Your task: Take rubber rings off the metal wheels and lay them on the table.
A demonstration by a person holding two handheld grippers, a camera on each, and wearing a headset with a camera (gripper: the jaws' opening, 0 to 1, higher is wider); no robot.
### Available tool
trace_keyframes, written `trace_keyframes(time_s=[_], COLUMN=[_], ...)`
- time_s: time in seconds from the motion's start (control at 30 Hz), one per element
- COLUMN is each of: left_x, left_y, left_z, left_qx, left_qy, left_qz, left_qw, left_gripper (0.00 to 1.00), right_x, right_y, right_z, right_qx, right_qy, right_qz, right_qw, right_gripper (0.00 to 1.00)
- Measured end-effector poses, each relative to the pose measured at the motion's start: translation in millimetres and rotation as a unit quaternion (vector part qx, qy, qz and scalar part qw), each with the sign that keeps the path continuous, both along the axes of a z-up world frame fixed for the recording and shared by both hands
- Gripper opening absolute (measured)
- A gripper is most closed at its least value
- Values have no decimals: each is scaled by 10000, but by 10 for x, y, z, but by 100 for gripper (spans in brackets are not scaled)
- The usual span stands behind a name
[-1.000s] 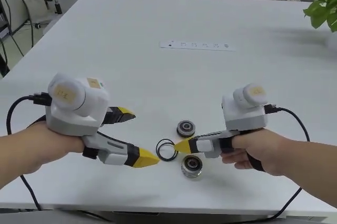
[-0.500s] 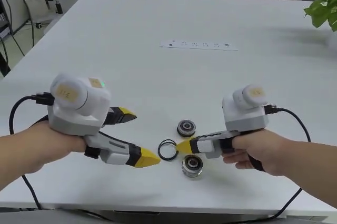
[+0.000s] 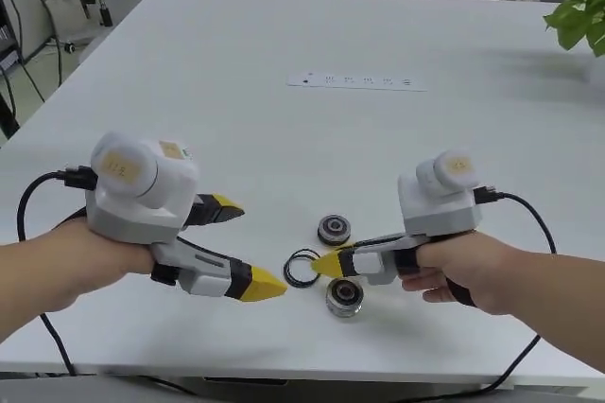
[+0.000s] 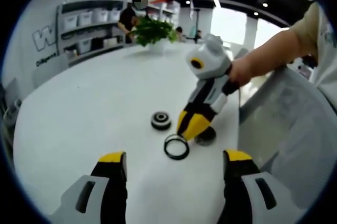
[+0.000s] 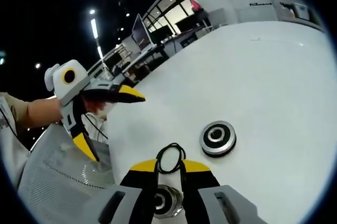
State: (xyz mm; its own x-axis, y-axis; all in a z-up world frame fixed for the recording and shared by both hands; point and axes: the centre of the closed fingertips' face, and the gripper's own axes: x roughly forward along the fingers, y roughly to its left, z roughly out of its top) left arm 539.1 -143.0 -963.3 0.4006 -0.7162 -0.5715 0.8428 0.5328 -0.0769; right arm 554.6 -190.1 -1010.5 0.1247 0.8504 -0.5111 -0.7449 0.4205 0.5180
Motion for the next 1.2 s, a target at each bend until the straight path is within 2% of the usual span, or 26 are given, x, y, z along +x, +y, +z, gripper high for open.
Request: trace_keyframes(time_s=[0.33, 0.5, 0.87, 1.2], left_x=[-15, -21, 23, 154], left_y=[-12, 2, 9, -33], left_z=[0, -13, 15, 61], left_qx=[21, 48, -11, -99], left_qy=[25, 47, 92, 116], left_qz=[-35, -36, 7, 65], left_qw=[10000, 10000, 10000, 9999], left_gripper=[75, 75, 74, 73], right_x=[-130, -144, -15, 157], right_y=[65, 49, -48, -227], right_z=[-11, -23, 134, 219], right_qx=[-209, -358, -174, -140], right_qy=[-231, -408, -495, -652], right_qz=[402, 546, 350, 95], right_qw=[9987, 9970, 9980, 9977], right_gripper=[25, 29, 32, 33])
